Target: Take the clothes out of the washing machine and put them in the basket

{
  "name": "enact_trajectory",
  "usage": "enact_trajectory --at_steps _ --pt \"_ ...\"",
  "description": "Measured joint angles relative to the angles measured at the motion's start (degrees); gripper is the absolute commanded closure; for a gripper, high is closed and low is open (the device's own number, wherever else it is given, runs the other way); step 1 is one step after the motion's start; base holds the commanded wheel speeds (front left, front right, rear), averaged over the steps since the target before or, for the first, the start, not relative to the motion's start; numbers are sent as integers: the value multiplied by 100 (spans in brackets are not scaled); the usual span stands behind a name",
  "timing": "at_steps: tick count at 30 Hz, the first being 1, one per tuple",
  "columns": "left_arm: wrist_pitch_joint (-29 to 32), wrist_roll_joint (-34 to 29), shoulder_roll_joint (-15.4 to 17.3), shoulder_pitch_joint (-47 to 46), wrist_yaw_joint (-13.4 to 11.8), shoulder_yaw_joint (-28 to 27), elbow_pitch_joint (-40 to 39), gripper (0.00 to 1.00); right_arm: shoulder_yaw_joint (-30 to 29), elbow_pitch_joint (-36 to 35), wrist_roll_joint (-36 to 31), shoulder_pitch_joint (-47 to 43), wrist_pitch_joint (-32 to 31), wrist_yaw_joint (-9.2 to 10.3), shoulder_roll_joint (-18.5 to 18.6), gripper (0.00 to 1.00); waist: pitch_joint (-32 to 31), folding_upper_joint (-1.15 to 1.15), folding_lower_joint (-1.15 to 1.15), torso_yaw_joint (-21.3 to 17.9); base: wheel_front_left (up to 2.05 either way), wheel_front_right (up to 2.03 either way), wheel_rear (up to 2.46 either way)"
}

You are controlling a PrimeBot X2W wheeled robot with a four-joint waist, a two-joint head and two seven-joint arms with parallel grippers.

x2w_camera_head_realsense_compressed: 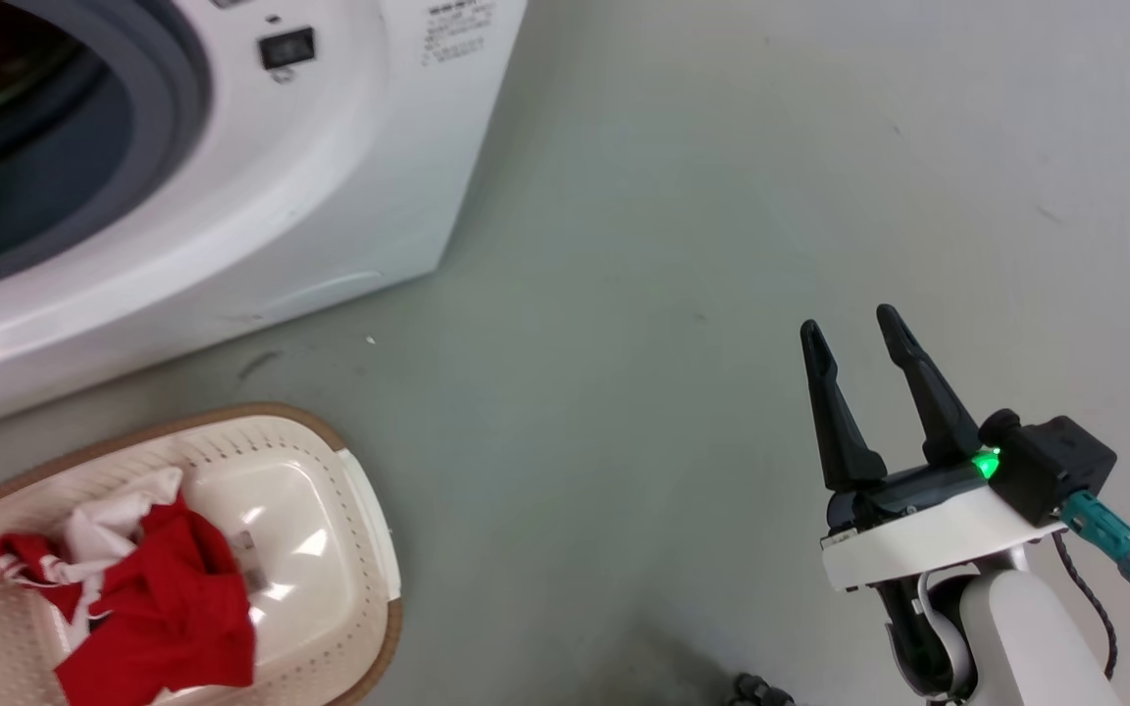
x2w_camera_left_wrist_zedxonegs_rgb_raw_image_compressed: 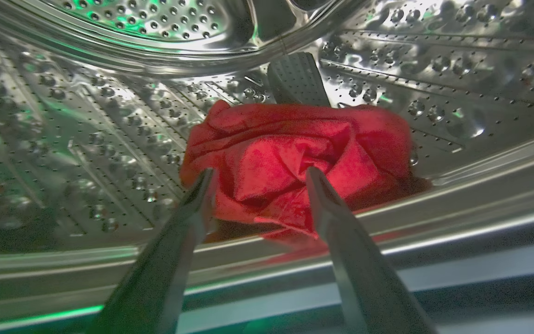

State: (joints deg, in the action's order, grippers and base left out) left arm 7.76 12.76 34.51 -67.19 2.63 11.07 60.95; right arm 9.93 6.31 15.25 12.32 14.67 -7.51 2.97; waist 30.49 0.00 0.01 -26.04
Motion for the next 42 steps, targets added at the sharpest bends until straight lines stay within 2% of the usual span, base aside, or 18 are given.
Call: enact_trajectory --at_steps 9,16,22,24,25,26,27,30,35,42 --pt "1259 -316 594 -995 158 353 -292 0 269 -49 267 243 38 -1 0 0 813 0 0 -339 0 0 0" --pt "2440 -307 857 -1392 277 436 -709 0 402 -105 356 281 40 -1 -1 0 1250 0 0 -532 0 0 0" --pt "3472 -167 848 -1434 83 391 -1096 0 424 -164 386 281 41 0 -1 0 1418 0 0 -546 0 0 0" --pt "3641 -148 855 -1418 10 389 -1291 0 432 -177 397 281 41 0 -1 0 1450 0 0 -541 0 0 0" --pt "3701 -142 862 -1384 -31 376 -1376 22 443 -180 398 281 41 0 -2 0 1460 0 0 -542 0 0 0" --pt "3702 -140 881 -1322 -91 370 -1477 69 445 -180 399 281 41 0 -1 0 1469 0 0 -544 0 0 0" --pt "3704 -138 905 -1256 -120 368 -1569 100 450 -180 408 282 41 0 -2 0 1474 0 0 -548 0 0 0" --pt "3615 -101 991 -1037 -243 331 -1816 100 461 -177 423 299 41 0 -2 0 1464 0 0 -566 0 0 0" --pt "2986 -127 1154 -805 -409 264 -2071 100 499 -145 438 370 41 0 -2 0 1393 0 0 -618 0 0 0" --pt "1637 -158 1123 -585 -536 235 -1931 100 431 -88 379 419 41 0 -2 0 1160 0 0 -600 0 0 0"
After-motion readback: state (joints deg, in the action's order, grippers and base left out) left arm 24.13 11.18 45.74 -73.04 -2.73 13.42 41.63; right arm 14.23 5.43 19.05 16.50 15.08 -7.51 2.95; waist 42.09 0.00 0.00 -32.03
